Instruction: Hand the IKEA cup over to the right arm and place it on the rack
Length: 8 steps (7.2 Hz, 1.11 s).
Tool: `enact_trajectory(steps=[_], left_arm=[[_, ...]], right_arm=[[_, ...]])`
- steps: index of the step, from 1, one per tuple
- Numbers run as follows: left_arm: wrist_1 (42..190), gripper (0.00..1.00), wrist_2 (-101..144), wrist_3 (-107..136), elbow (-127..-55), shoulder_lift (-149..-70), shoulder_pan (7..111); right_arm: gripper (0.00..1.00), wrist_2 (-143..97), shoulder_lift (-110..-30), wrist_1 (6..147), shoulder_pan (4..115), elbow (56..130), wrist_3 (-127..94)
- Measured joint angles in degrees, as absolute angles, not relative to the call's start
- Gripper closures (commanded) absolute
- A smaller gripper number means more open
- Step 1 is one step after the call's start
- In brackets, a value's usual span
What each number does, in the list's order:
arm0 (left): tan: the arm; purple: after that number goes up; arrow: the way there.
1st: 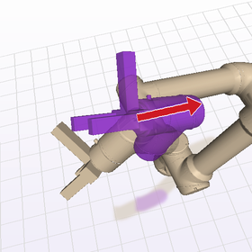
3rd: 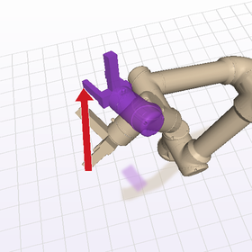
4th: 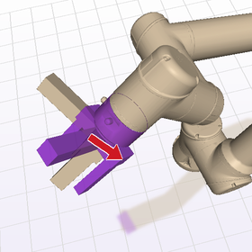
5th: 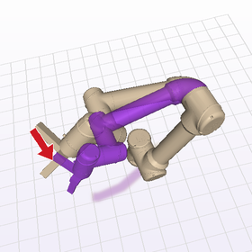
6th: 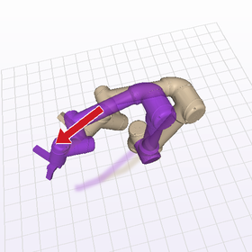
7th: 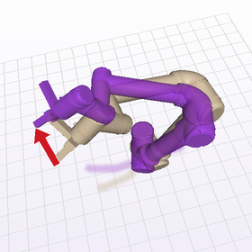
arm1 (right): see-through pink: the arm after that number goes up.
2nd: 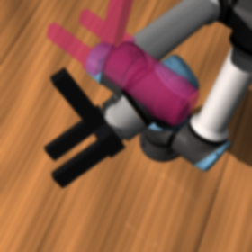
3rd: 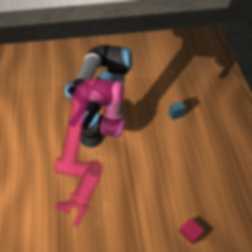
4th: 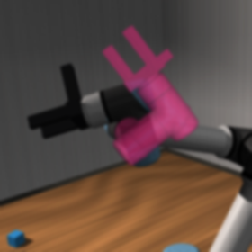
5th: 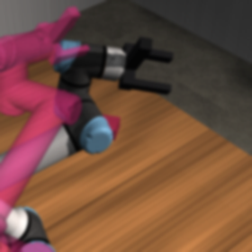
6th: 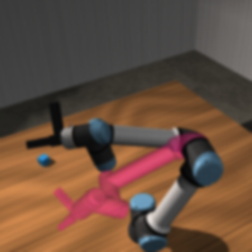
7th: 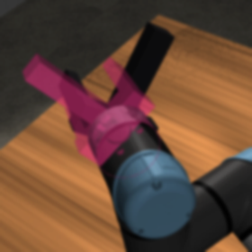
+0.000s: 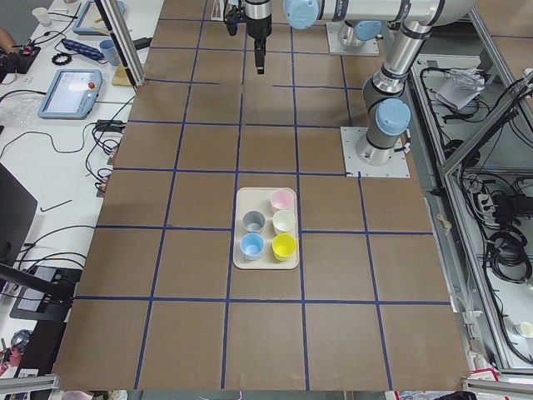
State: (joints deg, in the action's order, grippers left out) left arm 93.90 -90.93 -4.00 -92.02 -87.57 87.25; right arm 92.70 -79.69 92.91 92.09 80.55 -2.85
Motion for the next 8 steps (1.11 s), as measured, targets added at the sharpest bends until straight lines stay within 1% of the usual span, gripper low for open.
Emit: enact_trajectory(steps=[3,8], left_arm=[[93.89,0.00,-91.00,-4.39,-92.01,-87.52,87.19],[93.91,0.00,-91.05,-4.55,-92.01,-87.42,87.04]], right_arm=[[0.00,88.81,-80.53,93.06,91.39,81.03,-2.69],[0.00,90.69,-81.52,92.80,91.01,81.19,-2.34]])
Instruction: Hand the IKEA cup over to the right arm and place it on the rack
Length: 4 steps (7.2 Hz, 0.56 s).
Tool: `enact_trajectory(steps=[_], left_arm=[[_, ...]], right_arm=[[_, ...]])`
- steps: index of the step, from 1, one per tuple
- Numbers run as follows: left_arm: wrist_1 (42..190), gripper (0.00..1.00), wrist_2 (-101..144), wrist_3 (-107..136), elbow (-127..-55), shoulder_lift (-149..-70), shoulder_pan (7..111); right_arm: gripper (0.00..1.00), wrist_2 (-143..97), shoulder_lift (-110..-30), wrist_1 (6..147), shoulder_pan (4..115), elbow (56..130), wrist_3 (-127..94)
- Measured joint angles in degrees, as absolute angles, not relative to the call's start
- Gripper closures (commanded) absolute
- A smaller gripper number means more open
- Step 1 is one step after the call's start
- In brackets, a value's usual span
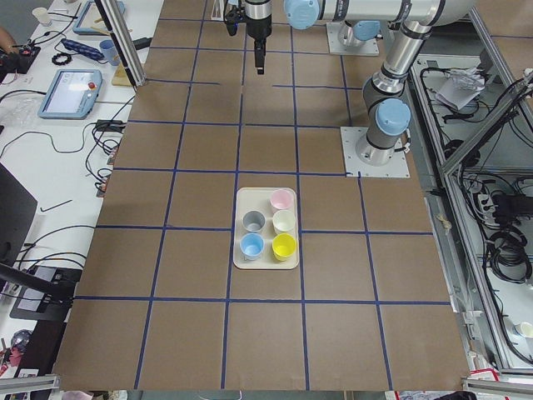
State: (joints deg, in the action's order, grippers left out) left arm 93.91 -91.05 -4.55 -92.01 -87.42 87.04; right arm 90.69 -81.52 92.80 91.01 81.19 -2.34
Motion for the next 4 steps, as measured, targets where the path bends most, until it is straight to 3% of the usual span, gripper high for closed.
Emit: enact_trajectory(steps=[4], left_arm=[[93.95,0.00,-91.06,-4.64,-91.97,-87.37,87.01]], right_arm=[[0.00,90.70,-81.56,92.21,90.80,81.21,-2.20]])
